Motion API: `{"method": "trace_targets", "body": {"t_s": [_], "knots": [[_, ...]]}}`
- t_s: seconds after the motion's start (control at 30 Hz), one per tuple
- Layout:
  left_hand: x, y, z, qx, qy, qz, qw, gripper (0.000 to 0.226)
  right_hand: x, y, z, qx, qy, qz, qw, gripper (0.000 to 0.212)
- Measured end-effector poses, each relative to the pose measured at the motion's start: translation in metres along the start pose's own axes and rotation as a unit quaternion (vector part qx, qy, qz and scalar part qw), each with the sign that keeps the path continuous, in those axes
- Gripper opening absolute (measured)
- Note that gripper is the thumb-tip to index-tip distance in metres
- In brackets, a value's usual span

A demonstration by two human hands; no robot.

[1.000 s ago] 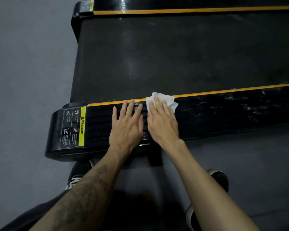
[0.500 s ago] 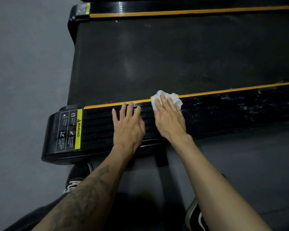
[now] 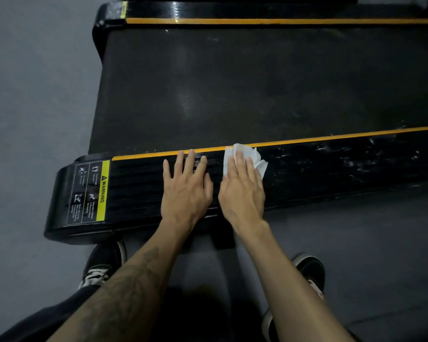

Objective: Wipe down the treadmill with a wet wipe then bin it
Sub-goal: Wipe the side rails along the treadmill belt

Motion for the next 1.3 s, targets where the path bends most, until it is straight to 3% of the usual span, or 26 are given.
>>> {"method": "trace_targets", "body": {"t_s": [0.17,0.33,0.47,0.57,0.73,0.9,1.07,1.3], "knots": [[0.000,0.003,-0.002,-0.003,-0.002,0.004,1.000,0.059,0.022,-0.005,-0.004,-0.024,-0.050,-0.070,0.996,0.054],[0.001,0.003,-0.002,0.000,-0.006,0.004,1.000,0.059,0.011,0.015,-0.005,-0.016,-0.021,-0.010,1.000,0.054],[0.001,0.004,-0.002,-0.003,-0.009,0.002,1.000,0.061,0.000,0.002,0.000,0.009,-0.011,-0.047,0.999,0.055],[0.001,0.003,-0.002,0.003,-0.008,0.005,1.000,0.059,0.023,0.008,-0.005,-0.021,-0.059,-0.057,0.996,0.053],[0.001,0.005,-0.003,0.003,-0.010,0.004,1.000,0.060,-0.003,0.010,-0.005,-0.004,-0.031,0.013,0.999,0.056],[0.000,0.004,-0.003,-0.002,-0.009,0.003,1.000,0.059,0.014,0.009,-0.005,-0.025,-0.061,-0.040,0.997,0.056],[0.002,0.006,-0.004,-0.008,-0.012,-0.001,1.000,0.060,-0.006,0.014,-0.011,-0.010,-0.045,0.017,0.999,0.058],[0.000,0.005,-0.003,-0.007,-0.010,-0.002,1.000,0.059,0.014,0.010,-0.009,-0.024,-0.068,-0.026,0.997,0.056]]}}
Point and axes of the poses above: each hand's wrist, its own x-axis towards the middle knuckle, its own z-axis out of the palm, y = z × x, the point moved 4 cm from there along x, towards the middle knuckle, and after that the axes turned 12 degrees about z, right-handed, at the moved point
